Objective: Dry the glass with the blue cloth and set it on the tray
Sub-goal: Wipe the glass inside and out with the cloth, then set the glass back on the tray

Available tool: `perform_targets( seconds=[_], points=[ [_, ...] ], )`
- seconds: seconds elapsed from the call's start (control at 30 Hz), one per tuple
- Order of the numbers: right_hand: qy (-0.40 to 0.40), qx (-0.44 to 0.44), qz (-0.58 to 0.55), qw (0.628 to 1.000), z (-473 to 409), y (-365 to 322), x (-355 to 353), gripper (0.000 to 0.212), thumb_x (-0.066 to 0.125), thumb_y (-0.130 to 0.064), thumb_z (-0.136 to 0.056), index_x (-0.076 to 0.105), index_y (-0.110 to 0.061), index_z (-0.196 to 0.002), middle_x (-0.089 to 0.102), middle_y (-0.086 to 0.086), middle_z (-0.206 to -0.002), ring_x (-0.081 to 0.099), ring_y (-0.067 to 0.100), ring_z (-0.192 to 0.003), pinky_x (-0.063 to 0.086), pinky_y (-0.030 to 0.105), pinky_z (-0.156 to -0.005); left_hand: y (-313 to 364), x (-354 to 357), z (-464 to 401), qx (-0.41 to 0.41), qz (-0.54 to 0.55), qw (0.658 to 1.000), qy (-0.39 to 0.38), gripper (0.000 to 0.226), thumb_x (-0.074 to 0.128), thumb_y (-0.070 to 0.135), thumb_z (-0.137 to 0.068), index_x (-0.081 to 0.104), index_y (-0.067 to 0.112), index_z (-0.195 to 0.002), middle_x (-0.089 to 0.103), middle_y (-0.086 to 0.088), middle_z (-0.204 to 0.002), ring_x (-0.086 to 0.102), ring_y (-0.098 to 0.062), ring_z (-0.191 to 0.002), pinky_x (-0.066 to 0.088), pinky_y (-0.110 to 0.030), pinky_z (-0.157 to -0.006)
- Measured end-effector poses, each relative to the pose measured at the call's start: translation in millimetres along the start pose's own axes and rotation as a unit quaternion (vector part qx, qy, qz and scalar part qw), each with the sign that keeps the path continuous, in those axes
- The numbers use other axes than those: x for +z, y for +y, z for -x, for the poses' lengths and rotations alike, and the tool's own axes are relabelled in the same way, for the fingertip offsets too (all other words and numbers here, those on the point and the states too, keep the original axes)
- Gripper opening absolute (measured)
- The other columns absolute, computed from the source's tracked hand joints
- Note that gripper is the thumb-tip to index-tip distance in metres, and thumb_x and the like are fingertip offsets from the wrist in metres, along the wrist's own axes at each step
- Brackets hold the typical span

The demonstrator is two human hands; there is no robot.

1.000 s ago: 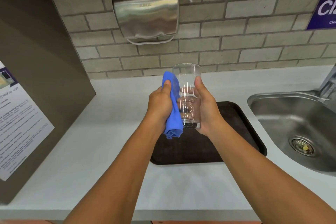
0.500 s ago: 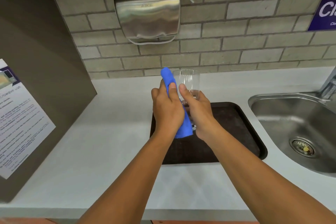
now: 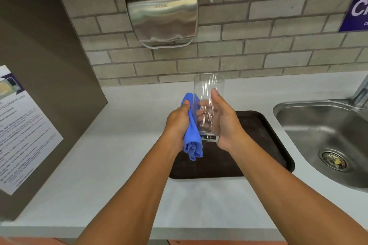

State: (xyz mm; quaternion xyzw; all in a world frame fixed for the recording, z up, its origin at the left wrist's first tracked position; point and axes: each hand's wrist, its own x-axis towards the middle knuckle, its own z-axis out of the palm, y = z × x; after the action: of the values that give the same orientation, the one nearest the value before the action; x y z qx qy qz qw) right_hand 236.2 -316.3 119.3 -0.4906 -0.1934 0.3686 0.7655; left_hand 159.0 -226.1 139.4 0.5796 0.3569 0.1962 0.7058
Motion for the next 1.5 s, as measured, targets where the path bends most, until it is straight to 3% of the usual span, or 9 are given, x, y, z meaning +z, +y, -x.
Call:
perform_targets(
  seconds=[0.13,0.33,0.53,0.6,0.77,0.93,1.13,1.27,1.5],
  points=[
    [-0.013,0.023,-0.026,0.999,-5,7,-4,0.057,0.067,-0.066,-0.075,0.073,-0.011,-0.090,0.065,0.005,-0.075,0.062,0.016,-0.061,0.050,0.031,-0.067,-10,-3,-10,-0.054,0.024,0.998,-0.034,0.043,0.052,0.040,-0.098,0.065,0.003,-0.117,0.069,-0.007,-0.080,0.066,-0.018,-0.063,0.052,-0.023,-0.041],
    [-0.002,0.037,-0.067,0.997,-9,13,-21,0.054,0.063,-0.060,-0.082,0.066,-0.009,-0.097,0.067,0.008,-0.078,0.067,0.018,-0.062,0.054,0.033,-0.063,-24,-17,-22,-0.119,0.122,0.985,-0.034,0.045,0.052,0.042,-0.097,0.060,0.002,-0.116,0.068,-0.013,-0.088,0.065,-0.025,-0.072,0.053,-0.033,-0.057],
    [0.085,0.023,-0.065,0.994,-24,15,-46,0.057,0.074,-0.052,-0.071,0.062,-0.011,-0.108,0.067,0.006,-0.081,0.064,0.019,-0.067,0.051,0.037,-0.073,-46,-44,-39,-0.128,0.163,0.978,-0.022,0.043,0.048,0.047,-0.097,0.061,0.006,-0.092,0.062,-0.008,-0.050,0.060,-0.019,-0.047,0.049,-0.033,-0.053],
    [0.099,0.016,-0.095,0.990,-26,18,-44,0.048,0.072,-0.050,-0.077,0.063,-0.012,-0.105,0.067,0.005,-0.080,0.063,0.018,-0.066,0.052,0.037,-0.073,-50,-42,-35,-0.134,0.195,0.972,-0.005,0.042,0.047,0.045,-0.098,0.062,0.006,-0.098,0.065,-0.012,-0.062,0.061,-0.022,-0.059,0.048,-0.036,-0.061],
    [0.115,-0.054,-0.101,0.987,-30,19,-15,0.043,0.076,-0.037,-0.065,0.061,-0.014,-0.098,0.063,0.002,-0.079,0.057,0.016,-0.067,0.046,0.037,-0.076,-65,-12,-22,-0.174,0.241,0.955,0.019,0.054,0.048,0.044,-0.098,0.057,0.003,-0.131,0.062,-0.020,-0.128,0.058,-0.037,-0.118,0.048,-0.040,-0.078],
    [0.101,-0.111,-0.074,0.986,-27,30,2,0.028,0.076,-0.025,-0.066,0.060,-0.020,-0.089,0.063,0.002,-0.075,0.058,0.011,-0.062,0.052,0.027,-0.059,-71,3,-18,-0.171,0.318,0.932,-0.032,0.051,0.054,0.043,-0.095,0.064,0.005,-0.126,0.068,-0.021,-0.121,0.064,-0.037,-0.111,0.050,-0.047,-0.099],
    [0.091,-0.123,0.014,0.988,-30,27,-24,0.047,0.081,-0.038,-0.057,0.063,-0.025,-0.099,0.063,0.005,-0.086,0.057,0.012,-0.070,0.047,0.031,-0.073,-79,-20,-22,-0.135,0.236,0.962,0.011,0.041,0.056,0.042,-0.095,0.065,0.003,-0.105,0.072,-0.017,-0.083,0.061,-0.026,-0.066,0.049,-0.036,-0.062],
    [0.124,-0.111,0.125,0.978,-37,30,-55,0.035,0.080,-0.018,-0.080,0.061,-0.021,-0.110,0.067,0.003,-0.088,0.065,0.014,-0.084,0.048,0.033,-0.080,-88,-50,-25,-0.118,0.231,0.965,0.029,0.040,0.054,0.043,-0.095,0.066,0.004,-0.094,0.064,-0.010,-0.052,0.055,-0.022,-0.050,0.046,-0.034,-0.056],
    [0.163,-0.064,0.260,0.950,-56,48,-95,0.050,0.089,-0.015,-0.069,0.058,-0.016,-0.108,0.067,0.009,-0.108,0.065,0.024,-0.102,0.054,0.033,-0.081,-96,-87,-26,-0.137,0.306,0.942,-0.030,0.049,0.053,0.046,-0.094,0.067,0.000,-0.101,0.069,-0.019,-0.070,0.067,-0.027,-0.055,0.057,-0.036,-0.063]
  ],
)
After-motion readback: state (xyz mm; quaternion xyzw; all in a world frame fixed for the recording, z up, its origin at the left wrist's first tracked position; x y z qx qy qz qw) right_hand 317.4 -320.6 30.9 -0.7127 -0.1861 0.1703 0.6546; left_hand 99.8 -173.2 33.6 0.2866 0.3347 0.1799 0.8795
